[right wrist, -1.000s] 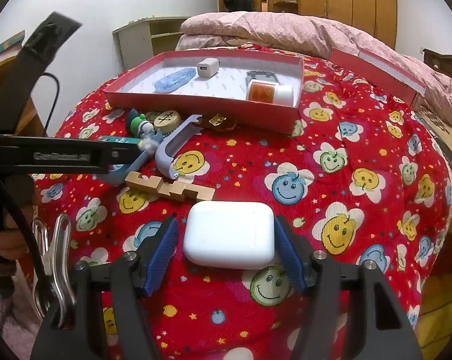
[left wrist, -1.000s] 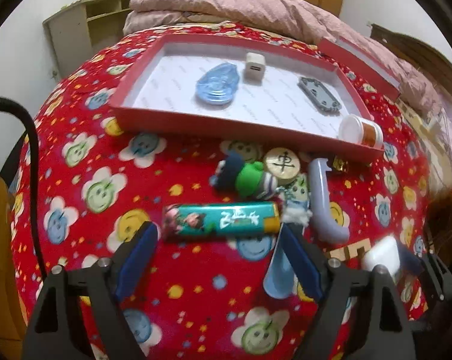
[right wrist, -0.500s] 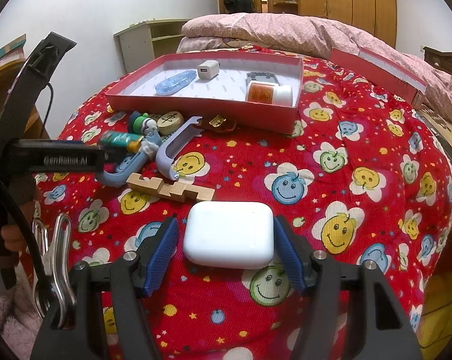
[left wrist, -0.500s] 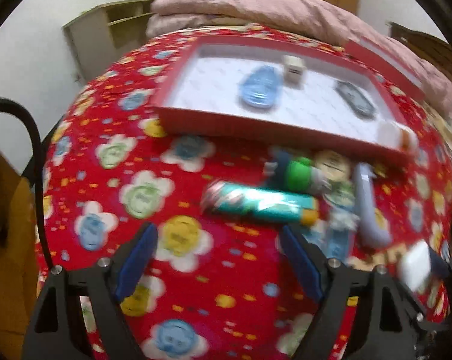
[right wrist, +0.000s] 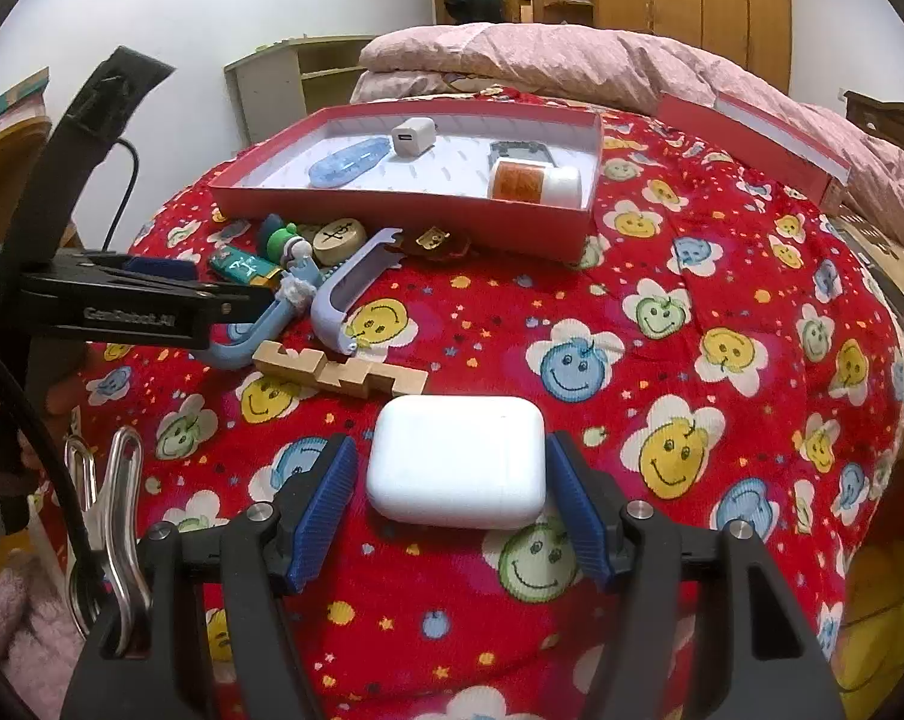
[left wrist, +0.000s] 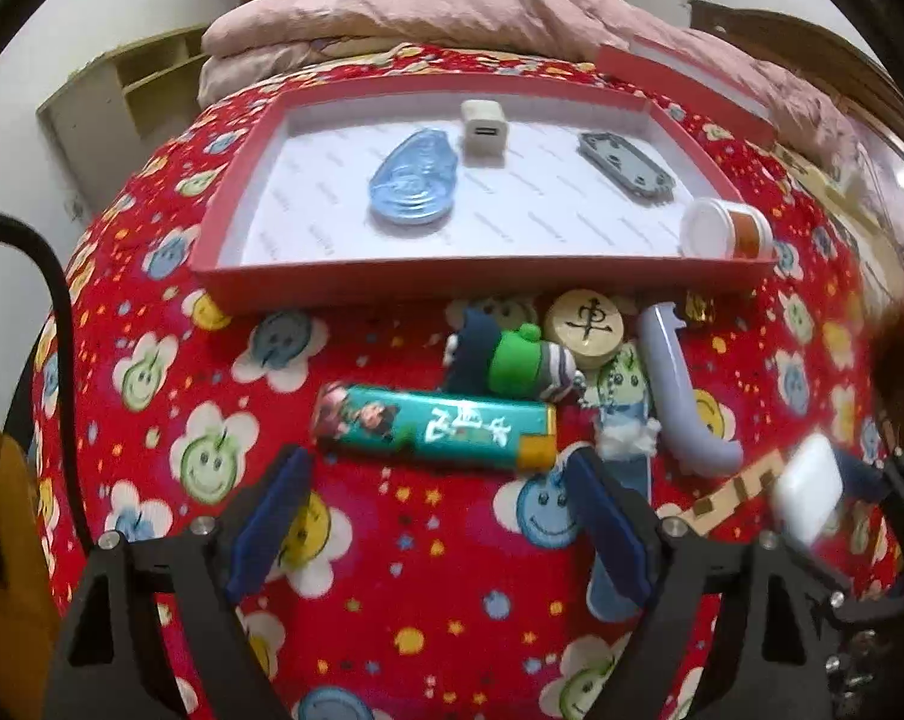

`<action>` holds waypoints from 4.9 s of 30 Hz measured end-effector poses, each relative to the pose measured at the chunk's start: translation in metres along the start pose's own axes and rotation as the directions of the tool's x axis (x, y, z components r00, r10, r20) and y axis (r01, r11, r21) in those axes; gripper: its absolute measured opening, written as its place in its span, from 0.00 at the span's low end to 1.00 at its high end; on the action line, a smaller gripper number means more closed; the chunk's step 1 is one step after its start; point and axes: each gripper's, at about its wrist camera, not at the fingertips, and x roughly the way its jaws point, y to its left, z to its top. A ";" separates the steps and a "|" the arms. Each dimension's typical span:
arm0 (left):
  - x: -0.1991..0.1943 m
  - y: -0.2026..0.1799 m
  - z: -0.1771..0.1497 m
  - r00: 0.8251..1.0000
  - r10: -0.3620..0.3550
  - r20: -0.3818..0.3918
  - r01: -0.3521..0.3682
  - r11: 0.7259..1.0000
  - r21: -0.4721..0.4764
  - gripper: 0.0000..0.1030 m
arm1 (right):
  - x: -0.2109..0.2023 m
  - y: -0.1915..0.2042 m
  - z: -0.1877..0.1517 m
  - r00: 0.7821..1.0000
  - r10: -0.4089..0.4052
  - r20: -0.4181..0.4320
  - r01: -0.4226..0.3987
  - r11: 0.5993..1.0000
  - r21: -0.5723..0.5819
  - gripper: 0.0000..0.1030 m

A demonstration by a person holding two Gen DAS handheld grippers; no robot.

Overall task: Organize rigid objects
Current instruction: 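Close left tool on teal cartoon lighter while right tool holds white case, then carry white case in right tool while left tool carries lighter over tray, then open right tool to set case in tray while left tool releases lighter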

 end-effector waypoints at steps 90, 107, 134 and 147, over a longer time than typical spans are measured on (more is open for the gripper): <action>0.023 0.020 0.087 0.994 0.074 0.081 -0.059 0.983 -0.173 0.82 | 0.049 -0.054 0.128 0.992 0.022 0.121 -0.033 0.996 0.085 0.55; 0.035 0.010 0.088 0.988 0.113 0.101 -0.099 0.985 -0.141 0.82 | 0.062 -0.047 0.123 0.990 0.024 0.136 -0.033 0.998 0.061 0.55; 0.026 0.006 0.082 0.985 0.138 0.104 -0.124 0.984 -0.131 0.83 | 0.060 -0.047 0.119 0.983 0.029 0.181 -0.042 0.997 0.067 0.56; 0.005 0.008 0.081 0.982 0.139 0.124 -0.124 0.985 -0.119 0.83 | 0.047 -0.045 0.120 0.975 0.044 0.220 -0.061 0.996 0.070 0.63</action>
